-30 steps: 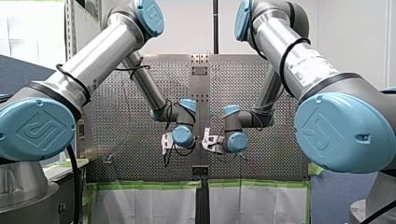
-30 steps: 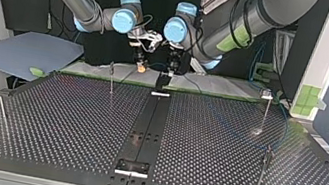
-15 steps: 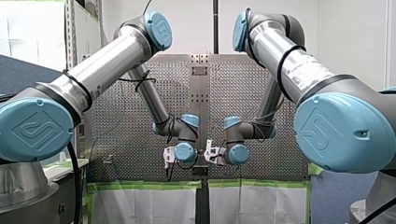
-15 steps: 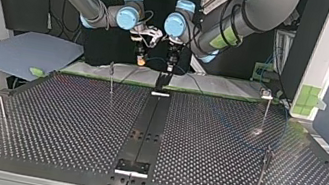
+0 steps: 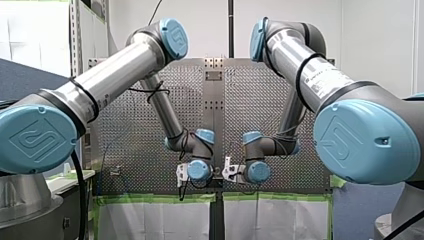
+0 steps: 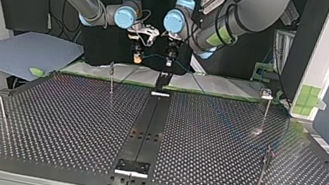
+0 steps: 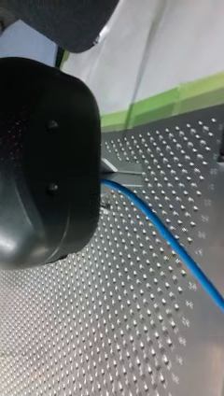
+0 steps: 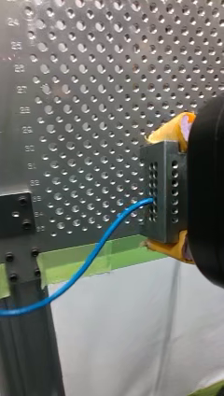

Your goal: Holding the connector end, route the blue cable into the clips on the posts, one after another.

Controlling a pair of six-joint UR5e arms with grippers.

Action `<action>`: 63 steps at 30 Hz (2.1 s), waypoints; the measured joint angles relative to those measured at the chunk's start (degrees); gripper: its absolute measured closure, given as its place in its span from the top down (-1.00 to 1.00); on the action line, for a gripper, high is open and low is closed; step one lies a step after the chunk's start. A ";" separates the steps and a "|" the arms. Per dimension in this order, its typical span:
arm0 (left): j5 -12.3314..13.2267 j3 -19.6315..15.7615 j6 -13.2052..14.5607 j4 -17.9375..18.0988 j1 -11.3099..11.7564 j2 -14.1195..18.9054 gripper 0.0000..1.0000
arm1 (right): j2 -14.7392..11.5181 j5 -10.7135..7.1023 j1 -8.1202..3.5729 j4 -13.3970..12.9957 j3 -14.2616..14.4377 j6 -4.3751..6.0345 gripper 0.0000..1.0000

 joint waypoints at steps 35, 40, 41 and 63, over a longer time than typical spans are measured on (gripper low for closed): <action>-4.41 13.26 -5.82 -6.29 -8.49 -4.98 -1.00 | -9.95 0.50 -6.27 -1.74 13.23 -2.86 -1.00; -4.32 14.55 -6.48 -5.85 -8.93 -5.05 -1.00 | -9.96 0.22 -7.54 -2.32 13.77 -4.06 -1.00; -4.27 14.66 -6.52 -5.84 -8.99 -5.05 -1.00 | -9.96 0.15 -7.92 -2.55 13.80 -4.32 -1.00; -7.16 22.78 -7.28 -8.62 -12.67 -11.28 -1.00 | -9.86 -9.16 -16.86 -8.64 15.07 -5.60 -1.00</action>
